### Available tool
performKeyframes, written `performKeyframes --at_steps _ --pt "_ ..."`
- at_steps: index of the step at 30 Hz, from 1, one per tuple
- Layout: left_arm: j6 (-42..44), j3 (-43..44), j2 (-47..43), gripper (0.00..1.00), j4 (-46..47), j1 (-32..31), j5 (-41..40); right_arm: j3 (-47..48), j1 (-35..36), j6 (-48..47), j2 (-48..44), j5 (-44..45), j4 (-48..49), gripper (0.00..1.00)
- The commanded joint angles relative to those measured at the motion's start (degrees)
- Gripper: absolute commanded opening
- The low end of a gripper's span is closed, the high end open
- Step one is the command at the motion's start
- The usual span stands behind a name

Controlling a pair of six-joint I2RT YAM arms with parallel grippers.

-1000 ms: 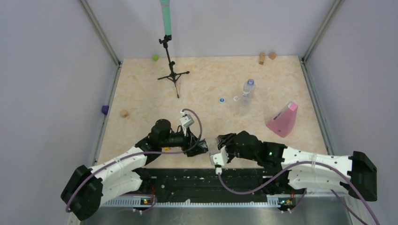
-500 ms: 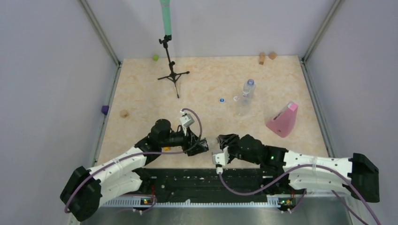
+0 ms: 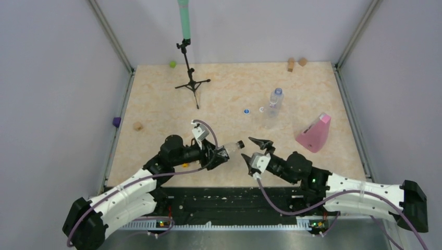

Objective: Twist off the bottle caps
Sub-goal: Pick up the plastic bottle at the center of the board.

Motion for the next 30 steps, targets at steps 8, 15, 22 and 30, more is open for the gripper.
performKeyframes --at_steps 8,15,22,30 --pt "1.4 -6.6 -7.5 0.00 11.1 -0.2 -4.3 2.0 0.6 56.7 -3.5 10.0 1.6 0.65" --pt "2.3 -8.4 -8.8 0.00 13.9 -0.2 2.1 3.9 0.2 78.8 -1.8 7.7 -0.6 0.66" --pt "1.1 -9.6 -9.7 0.00 17.8 -0.2 6.4 2.9 -4.6 88.6 -2.3 -0.3 1.2 0.67" --pt "0.6 -9.5 -10.4 0.00 18.1 -0.2 10.0 2.8 -6.4 89.9 -3.2 -2.4 0.2 0.61"
